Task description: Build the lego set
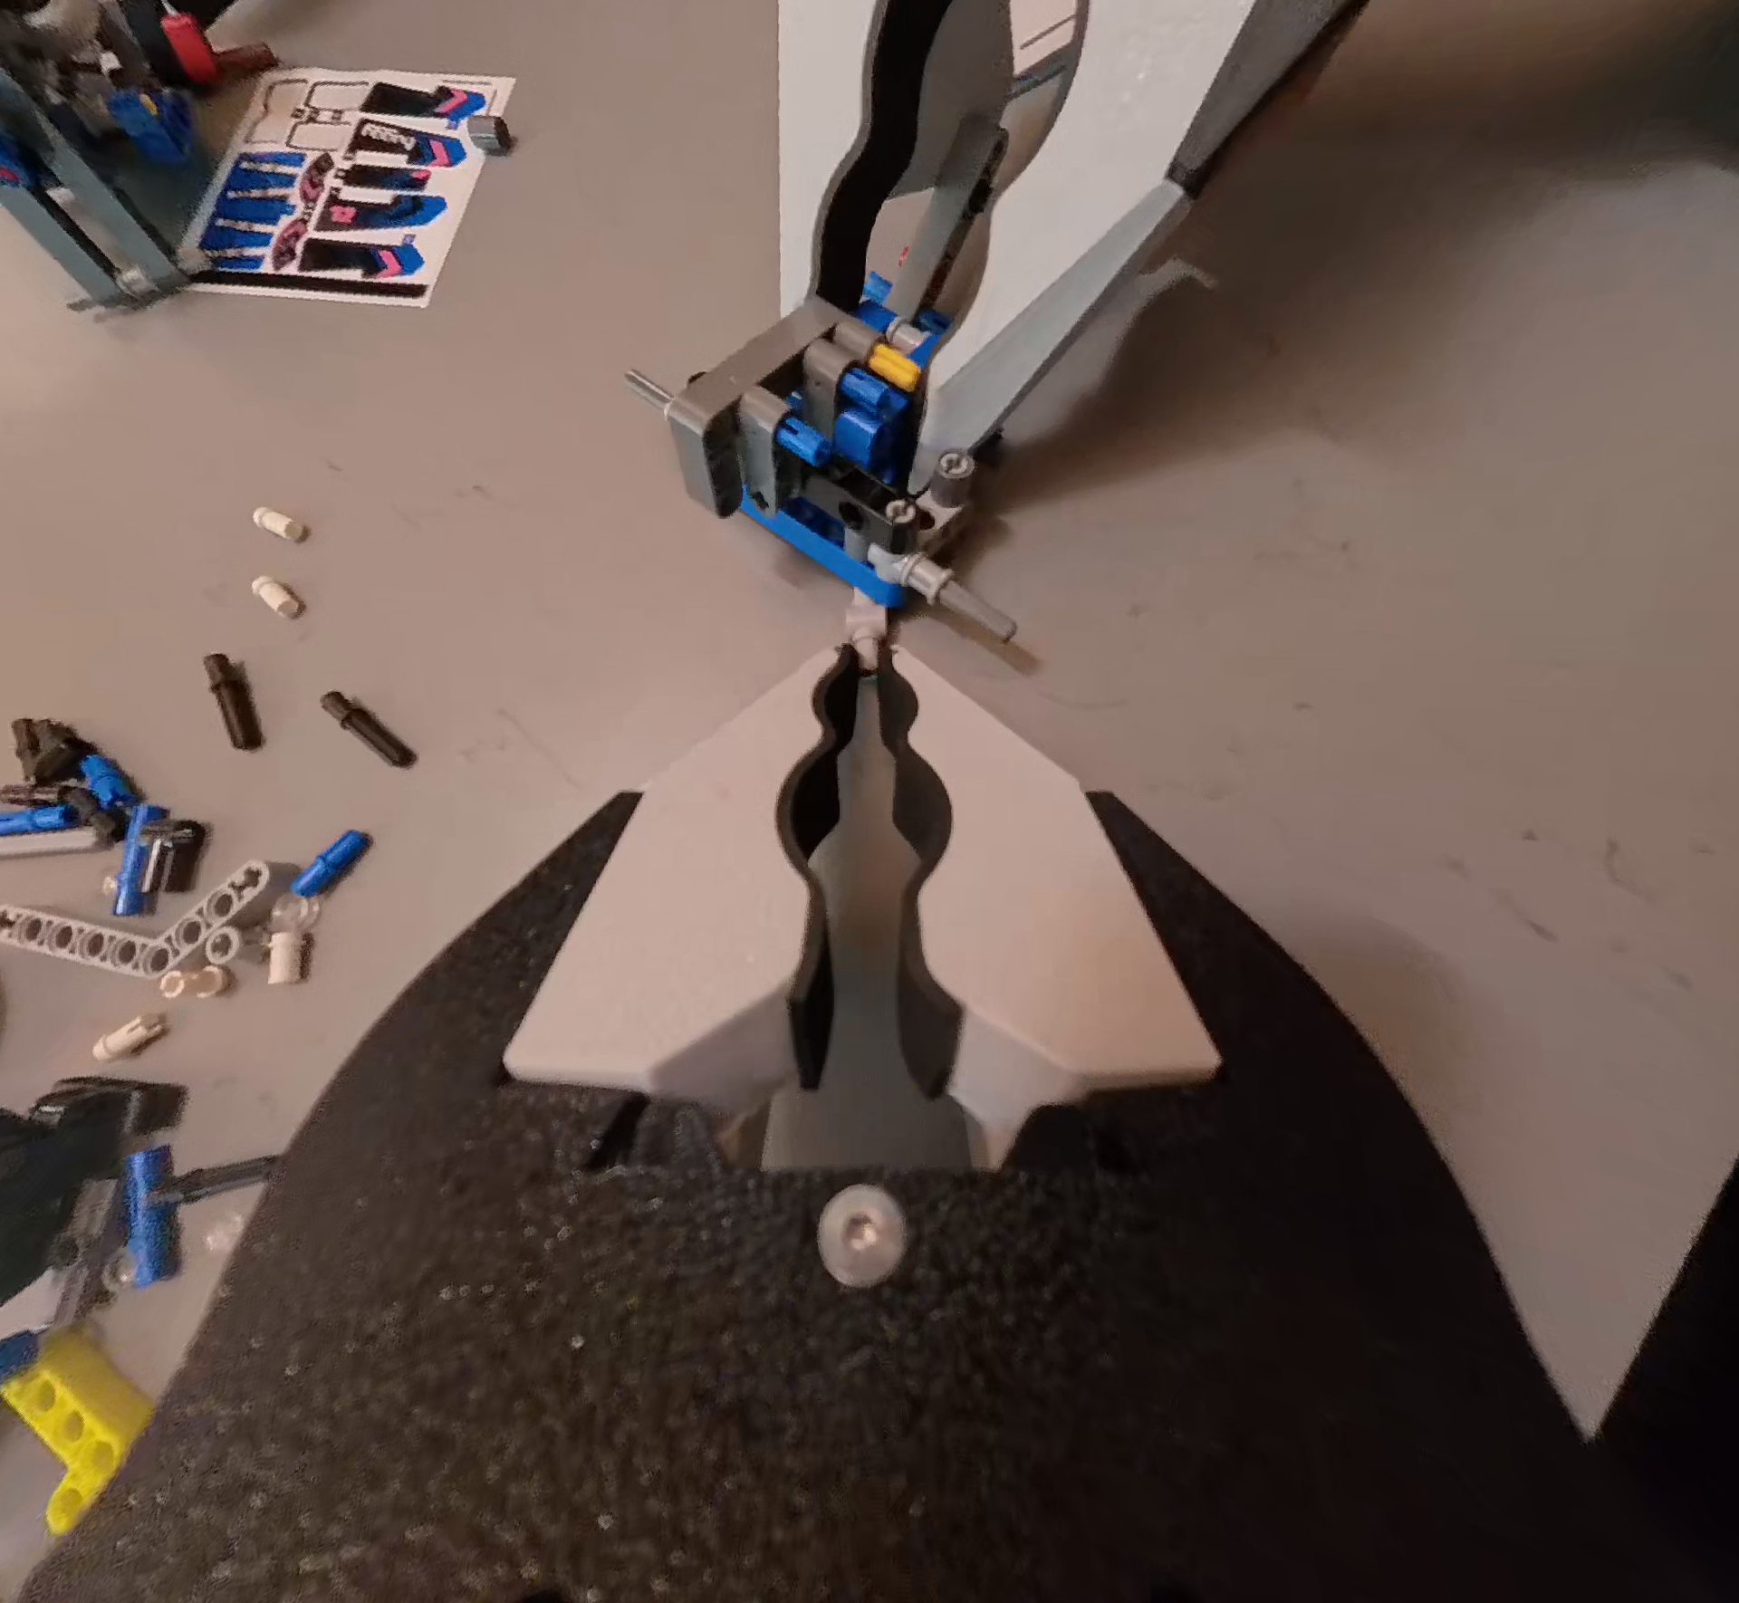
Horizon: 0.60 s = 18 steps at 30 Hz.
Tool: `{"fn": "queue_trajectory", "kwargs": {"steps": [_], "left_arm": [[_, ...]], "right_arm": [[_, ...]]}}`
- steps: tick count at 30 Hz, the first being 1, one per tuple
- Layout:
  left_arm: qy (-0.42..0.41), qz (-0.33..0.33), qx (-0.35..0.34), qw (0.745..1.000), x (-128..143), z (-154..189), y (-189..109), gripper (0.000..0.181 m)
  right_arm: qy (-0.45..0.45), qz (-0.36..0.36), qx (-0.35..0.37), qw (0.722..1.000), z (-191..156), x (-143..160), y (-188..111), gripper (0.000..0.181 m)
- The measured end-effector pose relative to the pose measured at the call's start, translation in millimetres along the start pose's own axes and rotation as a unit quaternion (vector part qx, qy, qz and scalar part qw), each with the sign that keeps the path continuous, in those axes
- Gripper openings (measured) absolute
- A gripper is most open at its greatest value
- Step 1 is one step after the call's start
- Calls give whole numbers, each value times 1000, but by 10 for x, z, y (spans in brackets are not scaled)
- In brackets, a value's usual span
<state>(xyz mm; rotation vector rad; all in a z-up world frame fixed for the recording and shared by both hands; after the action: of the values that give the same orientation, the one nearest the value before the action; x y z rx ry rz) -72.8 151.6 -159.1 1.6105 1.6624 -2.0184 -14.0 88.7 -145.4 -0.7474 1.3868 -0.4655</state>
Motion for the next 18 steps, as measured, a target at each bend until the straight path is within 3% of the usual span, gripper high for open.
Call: {"fn": "queue_trajectory", "kwargs": {"steps": [1,12,18], "left_arm": [[4,0,-7,1000,-4,-8,4,1],[-16,75,-155,985,-133,-265,-167,1],[14,50,-184,982,-148,-249,-89,1]], "right_arm": [[6,4,4,1000,4,1,0,25],[82,34,57,994,38,-36,46,25],[92,48,70,992,37,-49,64,25]]}}
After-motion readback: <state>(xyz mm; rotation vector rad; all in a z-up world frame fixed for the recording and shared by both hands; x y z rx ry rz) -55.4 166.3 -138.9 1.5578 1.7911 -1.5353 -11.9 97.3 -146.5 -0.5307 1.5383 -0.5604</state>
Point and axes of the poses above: each gripper's, where its closed fingertips meet, y out along the fingers, x out of its underside, z = x × y across the jaws, the point moved 4 cm from there along -y, back along the fingers, and after that the axes turned 2 degrees about y, right-handed, at the moved point
